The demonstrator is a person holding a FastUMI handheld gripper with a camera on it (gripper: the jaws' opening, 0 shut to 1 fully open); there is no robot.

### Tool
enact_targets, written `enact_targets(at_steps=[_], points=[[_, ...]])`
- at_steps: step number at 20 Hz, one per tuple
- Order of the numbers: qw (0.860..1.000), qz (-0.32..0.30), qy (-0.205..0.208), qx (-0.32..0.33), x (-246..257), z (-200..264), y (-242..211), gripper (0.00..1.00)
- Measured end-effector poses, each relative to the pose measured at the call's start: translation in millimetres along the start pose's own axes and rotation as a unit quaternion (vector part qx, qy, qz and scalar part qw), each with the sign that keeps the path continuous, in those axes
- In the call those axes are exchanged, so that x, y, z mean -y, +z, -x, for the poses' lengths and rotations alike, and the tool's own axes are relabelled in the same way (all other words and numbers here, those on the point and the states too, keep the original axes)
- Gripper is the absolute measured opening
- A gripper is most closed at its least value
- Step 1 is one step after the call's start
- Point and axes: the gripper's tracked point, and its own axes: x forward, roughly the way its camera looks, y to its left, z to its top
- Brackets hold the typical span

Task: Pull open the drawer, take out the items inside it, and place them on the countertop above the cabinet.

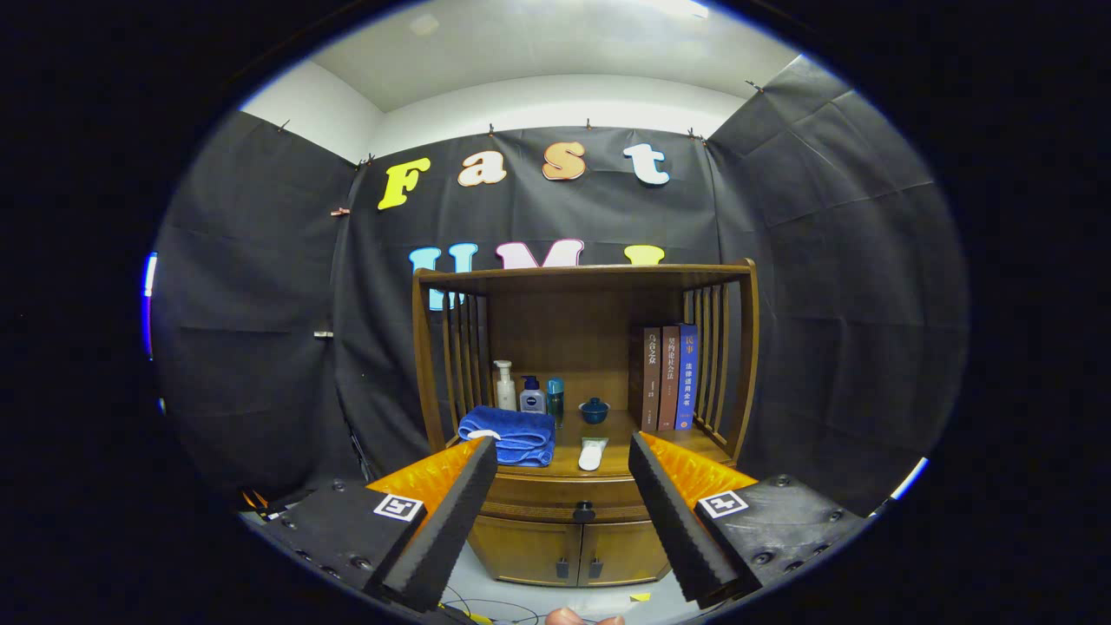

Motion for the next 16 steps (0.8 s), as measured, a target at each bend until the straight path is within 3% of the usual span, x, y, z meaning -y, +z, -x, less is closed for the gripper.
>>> enact_targets(at_steps=[16], points=[[1.0,-0.013,-0.002,0.003,-1,-1,1,0.99]])
